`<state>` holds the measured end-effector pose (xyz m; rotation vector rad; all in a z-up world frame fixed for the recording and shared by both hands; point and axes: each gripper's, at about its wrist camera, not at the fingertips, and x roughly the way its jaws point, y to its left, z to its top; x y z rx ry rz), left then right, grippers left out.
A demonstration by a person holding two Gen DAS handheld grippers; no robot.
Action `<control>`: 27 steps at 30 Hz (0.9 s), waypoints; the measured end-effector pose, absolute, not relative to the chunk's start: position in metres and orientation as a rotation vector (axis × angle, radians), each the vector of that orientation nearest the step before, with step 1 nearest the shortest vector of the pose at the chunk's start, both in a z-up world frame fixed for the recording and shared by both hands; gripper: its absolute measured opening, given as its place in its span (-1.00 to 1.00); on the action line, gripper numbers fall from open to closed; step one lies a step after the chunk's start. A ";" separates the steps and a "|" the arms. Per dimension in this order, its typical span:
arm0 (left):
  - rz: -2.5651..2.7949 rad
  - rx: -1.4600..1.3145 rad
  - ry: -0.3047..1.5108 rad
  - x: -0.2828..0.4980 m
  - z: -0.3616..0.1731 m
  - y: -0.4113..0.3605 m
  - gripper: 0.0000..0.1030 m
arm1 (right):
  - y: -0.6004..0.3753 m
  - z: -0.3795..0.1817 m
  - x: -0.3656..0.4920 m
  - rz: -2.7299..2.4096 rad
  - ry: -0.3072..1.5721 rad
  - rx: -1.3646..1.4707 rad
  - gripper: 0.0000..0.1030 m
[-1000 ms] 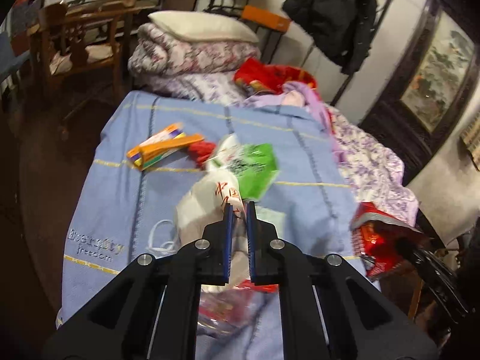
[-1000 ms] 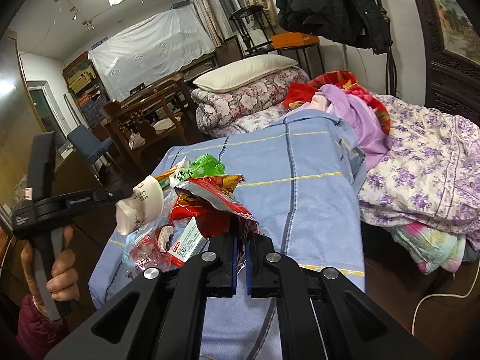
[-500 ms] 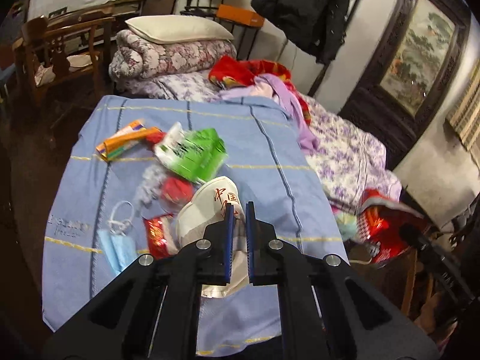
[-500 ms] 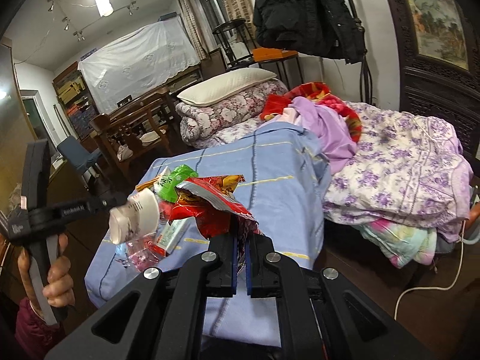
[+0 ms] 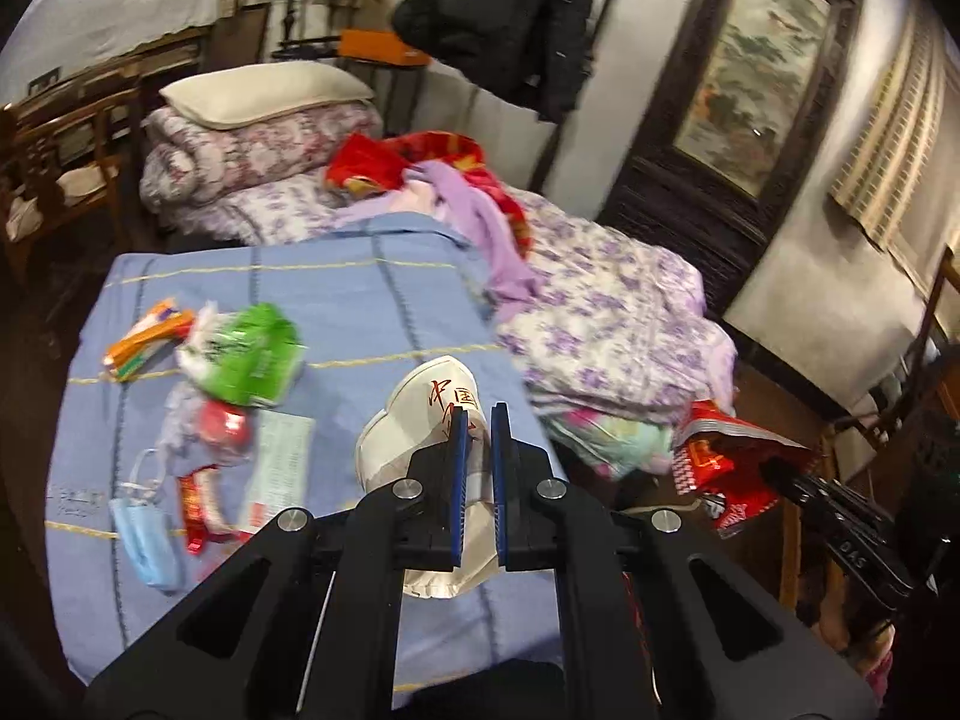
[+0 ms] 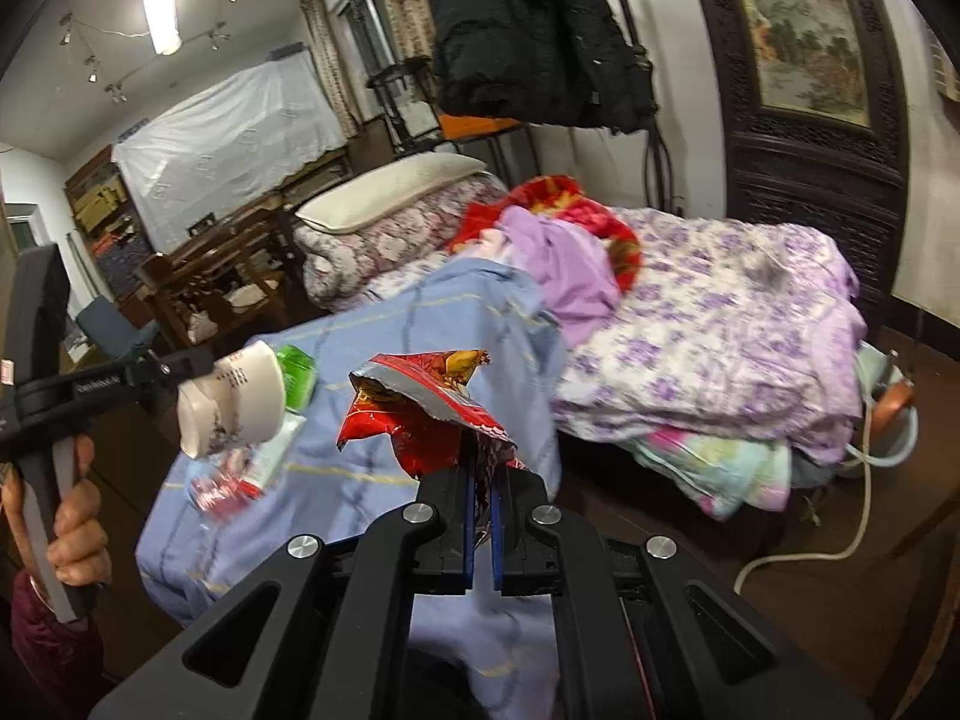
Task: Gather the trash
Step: 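Carry the cup and wrapper to the red wastebasket and release both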
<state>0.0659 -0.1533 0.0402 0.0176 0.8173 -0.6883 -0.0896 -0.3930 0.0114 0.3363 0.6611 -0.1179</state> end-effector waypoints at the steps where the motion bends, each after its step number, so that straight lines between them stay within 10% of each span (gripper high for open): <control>1: -0.708 0.026 0.824 0.061 0.038 -0.161 -0.84 | -0.397 0.008 -0.095 -0.128 0.671 0.335 -0.91; 22: -0.973 0.232 1.003 -0.036 -0.039 -0.311 -0.84 | -0.486 -0.177 -0.179 -0.338 1.021 0.503 -0.91; 25: -1.000 0.275 1.038 -0.045 -0.058 -0.333 -0.84 | -0.492 -0.217 -0.176 -0.322 1.083 0.548 -0.73; 27: -1.021 0.302 1.059 -0.050 -0.070 -0.345 -0.84 | -0.498 -0.246 -0.173 -0.327 1.141 0.591 -0.17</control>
